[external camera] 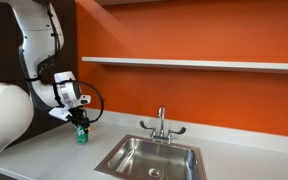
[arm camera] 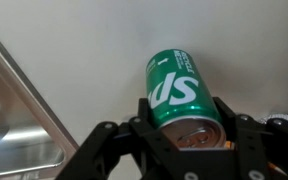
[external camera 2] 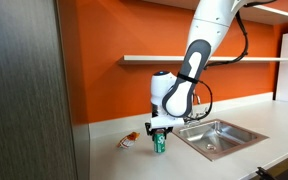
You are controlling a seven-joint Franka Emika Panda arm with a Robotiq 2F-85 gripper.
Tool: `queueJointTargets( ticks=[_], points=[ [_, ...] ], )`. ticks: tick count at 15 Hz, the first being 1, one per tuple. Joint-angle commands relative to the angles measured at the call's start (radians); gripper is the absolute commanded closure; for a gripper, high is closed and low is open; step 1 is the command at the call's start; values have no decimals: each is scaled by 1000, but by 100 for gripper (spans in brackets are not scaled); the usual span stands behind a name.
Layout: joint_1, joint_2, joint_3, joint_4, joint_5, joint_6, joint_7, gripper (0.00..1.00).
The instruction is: Put the green can on the bottom shelf.
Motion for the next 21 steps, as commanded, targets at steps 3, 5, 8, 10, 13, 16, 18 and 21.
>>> queueJointTargets(
  ticks=[3, 5, 8, 10, 13, 16, 18, 21],
  points=[
    [-12, -209, 21, -61, 78, -174, -68, 62],
    [-128, -270, 142, -63, 72, -252, -71, 62],
    [-225, -350, 259, -63, 146, -350, -132, 62],
    [-270, -408, 312, -62, 199, -413, -177, 62],
    [-317, -488, 364, -50, 269, -513, -245, 62],
    [-353, -573, 401, -33, 302, -620, -275, 62],
    [-374, -622, 421, -16, 308, -683, -287, 62],
    [-397, -681, 443, 23, 317, -774, -304, 62]
  ],
)
